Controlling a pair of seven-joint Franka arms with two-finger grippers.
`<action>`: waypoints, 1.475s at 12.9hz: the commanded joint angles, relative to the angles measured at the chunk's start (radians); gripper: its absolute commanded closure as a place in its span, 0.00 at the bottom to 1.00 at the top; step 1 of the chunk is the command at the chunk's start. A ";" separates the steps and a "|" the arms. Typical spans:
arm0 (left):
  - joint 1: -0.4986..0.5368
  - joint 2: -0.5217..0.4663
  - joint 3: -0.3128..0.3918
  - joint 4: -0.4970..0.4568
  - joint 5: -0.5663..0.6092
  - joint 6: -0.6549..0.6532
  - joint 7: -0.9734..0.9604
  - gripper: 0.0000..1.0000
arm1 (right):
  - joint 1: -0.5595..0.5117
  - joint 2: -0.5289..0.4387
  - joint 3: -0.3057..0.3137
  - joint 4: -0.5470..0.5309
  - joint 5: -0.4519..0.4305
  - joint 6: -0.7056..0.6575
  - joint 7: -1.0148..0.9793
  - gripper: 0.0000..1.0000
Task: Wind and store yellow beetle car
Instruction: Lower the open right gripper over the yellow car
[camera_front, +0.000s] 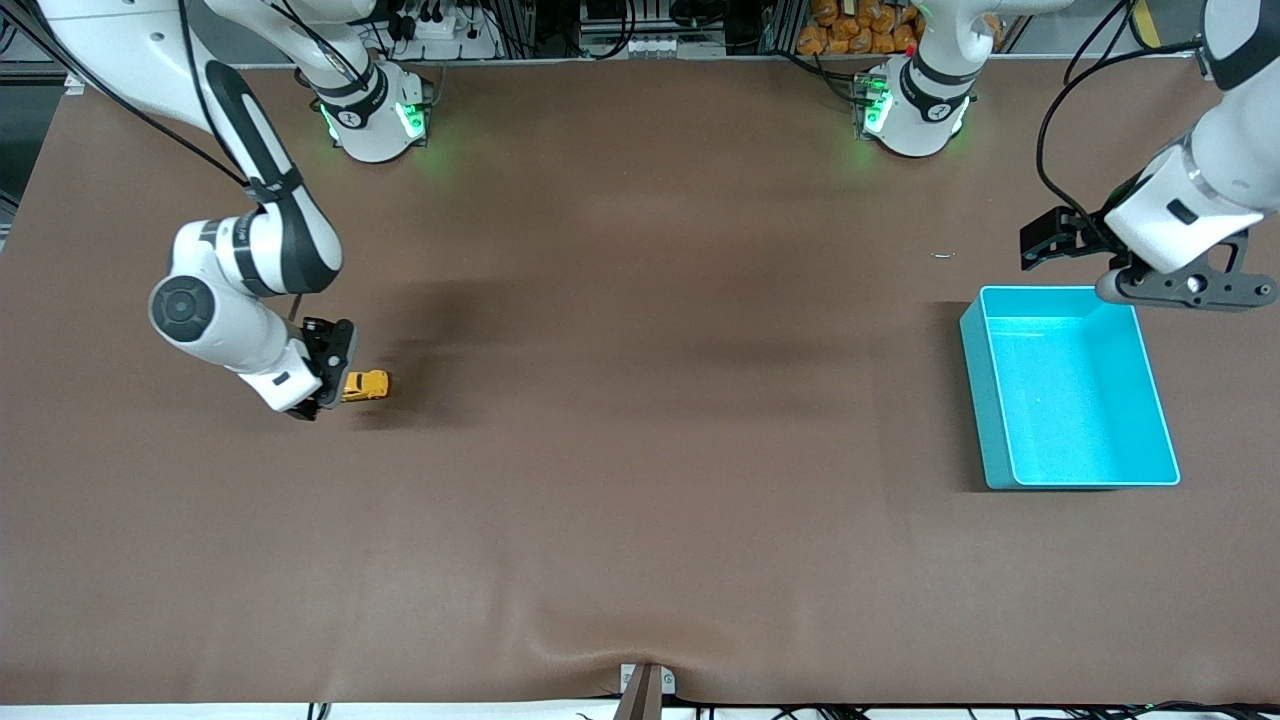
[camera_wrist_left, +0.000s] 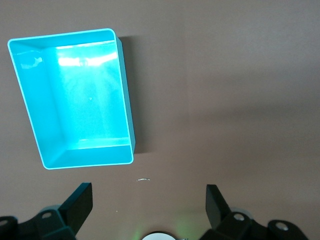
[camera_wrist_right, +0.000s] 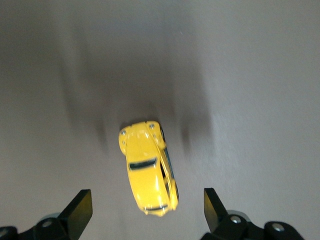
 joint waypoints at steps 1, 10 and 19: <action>0.010 -0.013 -0.005 0.003 -0.007 -0.008 -0.003 0.00 | 0.030 0.009 -0.004 -0.010 -0.028 0.022 -0.014 0.05; 0.020 -0.093 -0.005 -0.007 -0.010 -0.021 -0.026 0.00 | -0.007 0.036 -0.005 -0.076 -0.128 0.162 -0.015 0.21; 0.040 -0.093 0.003 -0.023 -0.013 -0.038 -0.022 0.00 | -0.012 0.068 -0.005 -0.079 -0.133 0.200 -0.015 0.63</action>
